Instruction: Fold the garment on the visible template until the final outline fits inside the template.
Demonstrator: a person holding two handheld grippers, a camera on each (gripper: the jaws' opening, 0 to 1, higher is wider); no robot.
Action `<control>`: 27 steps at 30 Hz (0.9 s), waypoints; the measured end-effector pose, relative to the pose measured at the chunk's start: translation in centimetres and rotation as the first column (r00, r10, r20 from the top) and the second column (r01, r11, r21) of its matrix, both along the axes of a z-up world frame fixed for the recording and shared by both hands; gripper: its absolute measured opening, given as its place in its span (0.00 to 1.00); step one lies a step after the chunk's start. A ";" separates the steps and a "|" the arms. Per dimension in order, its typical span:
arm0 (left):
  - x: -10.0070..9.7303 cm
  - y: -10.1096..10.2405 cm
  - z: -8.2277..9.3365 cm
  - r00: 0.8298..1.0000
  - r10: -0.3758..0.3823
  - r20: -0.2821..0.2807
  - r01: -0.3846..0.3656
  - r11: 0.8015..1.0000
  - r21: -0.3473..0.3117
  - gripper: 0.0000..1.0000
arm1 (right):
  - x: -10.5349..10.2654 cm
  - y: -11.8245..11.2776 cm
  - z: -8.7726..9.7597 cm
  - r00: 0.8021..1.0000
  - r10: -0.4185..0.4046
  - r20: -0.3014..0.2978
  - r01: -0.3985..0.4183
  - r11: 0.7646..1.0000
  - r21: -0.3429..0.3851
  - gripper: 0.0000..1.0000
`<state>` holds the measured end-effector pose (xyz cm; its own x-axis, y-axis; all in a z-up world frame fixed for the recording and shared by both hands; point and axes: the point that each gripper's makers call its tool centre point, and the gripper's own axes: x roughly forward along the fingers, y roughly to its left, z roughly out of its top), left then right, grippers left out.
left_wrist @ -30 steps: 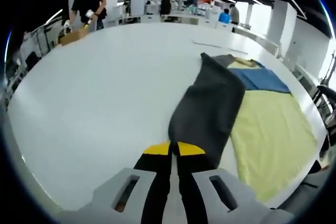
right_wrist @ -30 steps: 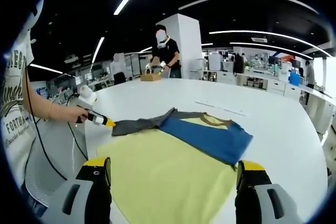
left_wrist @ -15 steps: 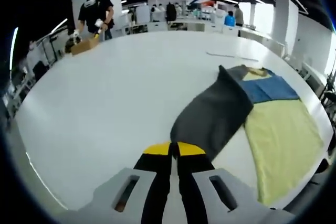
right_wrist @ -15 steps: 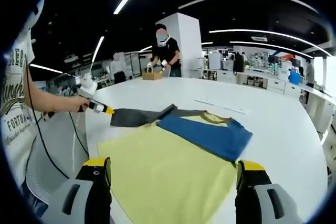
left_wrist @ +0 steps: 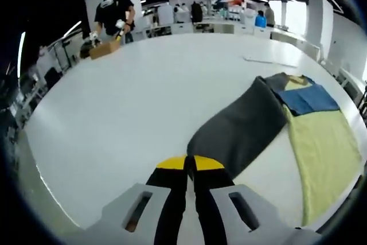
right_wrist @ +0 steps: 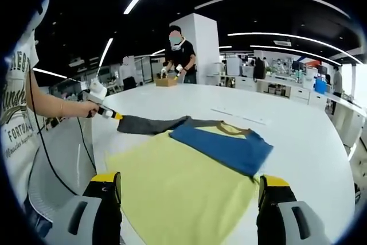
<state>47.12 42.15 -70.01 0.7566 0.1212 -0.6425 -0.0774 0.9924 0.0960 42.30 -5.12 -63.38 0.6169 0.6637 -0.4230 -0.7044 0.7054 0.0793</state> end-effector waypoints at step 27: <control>4.1 3.6 -0.4 1.000 -0.007 0.010 0.006 0.998 0.060 0.00 | 0.0 -0.5 -0.4 0.999 -0.026 -0.030 0.026 1.000 0.002 0.99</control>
<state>51.24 45.75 -70.36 0.7643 0.1544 -0.6261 -0.0724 0.9853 0.1545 42.31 -5.62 -63.80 0.6209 0.6485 -0.4405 -0.6831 0.7232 0.1019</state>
